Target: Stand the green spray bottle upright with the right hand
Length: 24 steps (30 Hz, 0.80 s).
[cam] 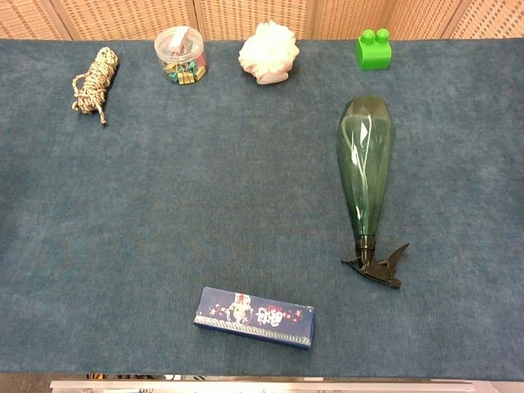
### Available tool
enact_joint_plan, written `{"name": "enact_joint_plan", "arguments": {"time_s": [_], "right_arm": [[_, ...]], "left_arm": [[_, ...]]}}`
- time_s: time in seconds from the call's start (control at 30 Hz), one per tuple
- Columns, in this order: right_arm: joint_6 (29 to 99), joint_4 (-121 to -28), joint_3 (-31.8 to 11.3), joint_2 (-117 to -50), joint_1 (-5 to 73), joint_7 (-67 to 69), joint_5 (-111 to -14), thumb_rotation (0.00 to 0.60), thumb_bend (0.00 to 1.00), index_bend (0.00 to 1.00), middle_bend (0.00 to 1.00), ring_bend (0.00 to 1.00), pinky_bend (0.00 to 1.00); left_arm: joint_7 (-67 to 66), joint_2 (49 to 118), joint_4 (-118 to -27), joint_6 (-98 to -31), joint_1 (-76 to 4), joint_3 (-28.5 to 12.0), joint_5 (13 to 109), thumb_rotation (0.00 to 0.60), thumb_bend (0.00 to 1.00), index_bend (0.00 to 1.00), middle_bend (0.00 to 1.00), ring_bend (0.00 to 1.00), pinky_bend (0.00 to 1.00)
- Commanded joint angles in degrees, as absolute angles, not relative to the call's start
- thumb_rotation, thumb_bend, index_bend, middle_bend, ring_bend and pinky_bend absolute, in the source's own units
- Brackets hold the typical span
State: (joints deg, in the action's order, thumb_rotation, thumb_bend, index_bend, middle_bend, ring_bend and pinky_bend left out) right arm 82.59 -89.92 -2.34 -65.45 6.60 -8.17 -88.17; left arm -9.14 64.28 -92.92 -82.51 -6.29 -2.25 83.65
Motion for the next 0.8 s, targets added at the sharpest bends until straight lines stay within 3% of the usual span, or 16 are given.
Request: {"name": "enact_joint_plan", "arguments": {"time_s": [0.03,0.57,0.8], "right_arm": [[82.8,-90.1,-2.3,-65.4,6.5,-8.0,-88.3,0.600,0.00,0.01,0.06,0.04,0.16],[85.5,-86.9,-2.1,-67.8,8.5,-10.3,-95.7,0.600,0.00,0.01,0.07,0.04,0.16],[81.9,-86.7,-2.6,-68.0,13.2,-16.6,-100.2,0.600,0.00,0.01,0.07,0.02,0.11]], "left_arm": [[-9.0,64.2,-92.9,-82.4,-6.4,-2.3,83.7,0.600,0.00,0.13,0.13,0.03,0.16],[-8.1,64.0,-92.8,-84.0,-5.4,-2.5,82.9,0.600,0.00,0.13,0.14,0.03,0.16],[-7.2,63.7,-93.1,-85.3,-4.7,-1.8,84.8,0.600,0.00,0.13,0.14,0.03,0.16]]}}
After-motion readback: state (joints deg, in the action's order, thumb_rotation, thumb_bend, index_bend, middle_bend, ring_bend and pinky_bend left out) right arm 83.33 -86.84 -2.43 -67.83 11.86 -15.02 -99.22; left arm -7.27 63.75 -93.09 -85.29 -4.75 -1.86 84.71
